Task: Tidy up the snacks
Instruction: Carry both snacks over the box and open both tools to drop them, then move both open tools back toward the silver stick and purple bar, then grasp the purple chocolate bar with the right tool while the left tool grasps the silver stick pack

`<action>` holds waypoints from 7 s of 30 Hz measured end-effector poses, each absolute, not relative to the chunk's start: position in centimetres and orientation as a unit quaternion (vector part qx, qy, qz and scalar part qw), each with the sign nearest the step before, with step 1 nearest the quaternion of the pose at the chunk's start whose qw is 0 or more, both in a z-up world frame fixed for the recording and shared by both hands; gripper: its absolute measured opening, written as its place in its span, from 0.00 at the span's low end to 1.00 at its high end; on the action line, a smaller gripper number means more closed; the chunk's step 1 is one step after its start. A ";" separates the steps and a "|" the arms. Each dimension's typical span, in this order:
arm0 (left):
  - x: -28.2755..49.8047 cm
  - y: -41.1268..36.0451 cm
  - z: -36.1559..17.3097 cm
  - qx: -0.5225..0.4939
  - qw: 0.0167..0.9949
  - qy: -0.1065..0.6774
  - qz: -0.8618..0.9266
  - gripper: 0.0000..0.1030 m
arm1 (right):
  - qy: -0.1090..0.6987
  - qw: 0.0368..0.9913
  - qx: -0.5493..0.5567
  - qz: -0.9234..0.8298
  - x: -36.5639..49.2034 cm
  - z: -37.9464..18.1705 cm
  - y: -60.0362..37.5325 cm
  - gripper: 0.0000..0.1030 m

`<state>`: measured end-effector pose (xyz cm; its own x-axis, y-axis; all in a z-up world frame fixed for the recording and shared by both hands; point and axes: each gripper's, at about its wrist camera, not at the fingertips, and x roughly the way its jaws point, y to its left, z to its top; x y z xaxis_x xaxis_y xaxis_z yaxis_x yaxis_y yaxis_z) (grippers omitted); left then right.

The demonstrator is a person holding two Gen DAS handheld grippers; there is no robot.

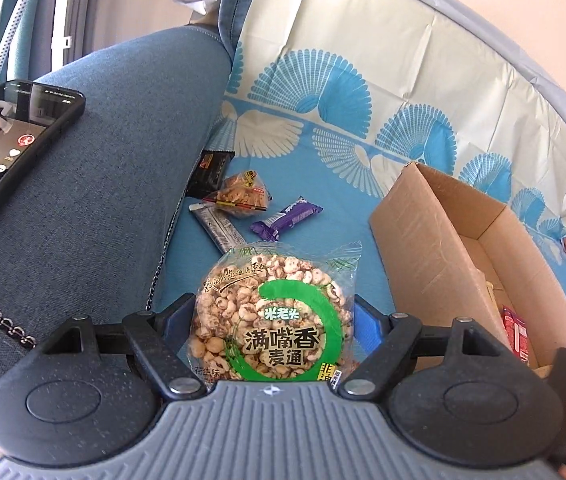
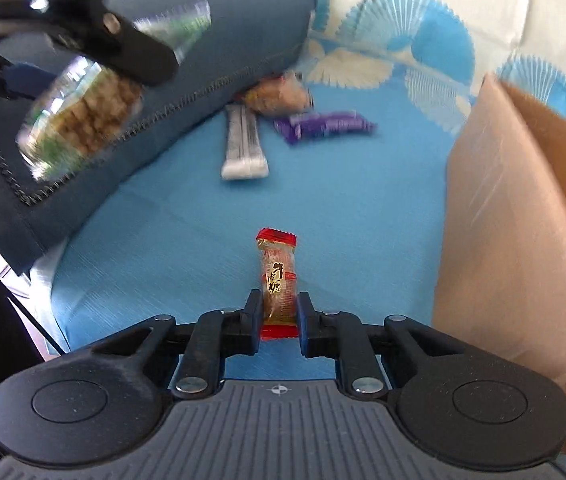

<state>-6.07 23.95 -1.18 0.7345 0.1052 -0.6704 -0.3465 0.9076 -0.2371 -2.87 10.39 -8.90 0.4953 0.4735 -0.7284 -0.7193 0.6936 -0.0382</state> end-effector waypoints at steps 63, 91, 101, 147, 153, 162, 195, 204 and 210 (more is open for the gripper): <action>3.6 1.6 12.0 -0.014 0.976 0.217 -0.030 0.82 | 0.184 0.964 0.102 0.166 3.7 -0.3 -18.0 0.17; 0.1 16.1 4.0 -0.041 0.948 0.292 0.122 0.41 | 0.213 0.964 0.058 0.151 4.2 -0.7 -16.6 0.64; -2.0 20.6 -2.2 -0.107 0.914 0.356 0.159 0.36 | 0.212 0.964 0.024 0.159 3.7 -0.5 -15.3 0.49; 3.4 27.1 -7.9 -0.185 0.792 0.552 0.184 0.35 | 0.290 0.935 0.018 0.202 5.3 -0.8 -8.1 0.07; 3.5 26.8 -8.7 -0.180 0.787 0.561 0.180 0.40 | 0.325 0.895 0.059 0.299 5.6 1.2 3.1 0.29; 4.0 27.1 -9.9 -0.180 0.778 0.576 0.174 0.34 | 0.420 0.855 0.044 0.300 11.3 -2.4 17.4 0.50; 4.2 27.0 -9.9 -0.189 0.771 0.581 0.181 0.34 | 0.450 0.829 -0.104 0.316 7.1 -5.1 16.8 0.16; 3.1 27.2 -9.8 -0.210 0.778 0.578 0.129 0.33 | 0.437 0.805 -0.144 0.375 -2.0 -5.2 12.1 0.16; 2.0 26.3 -9.5 -0.208 0.775 0.593 0.071 0.34 | 0.432 0.804 -0.152 0.379 -4.8 -6.9 10.0 0.16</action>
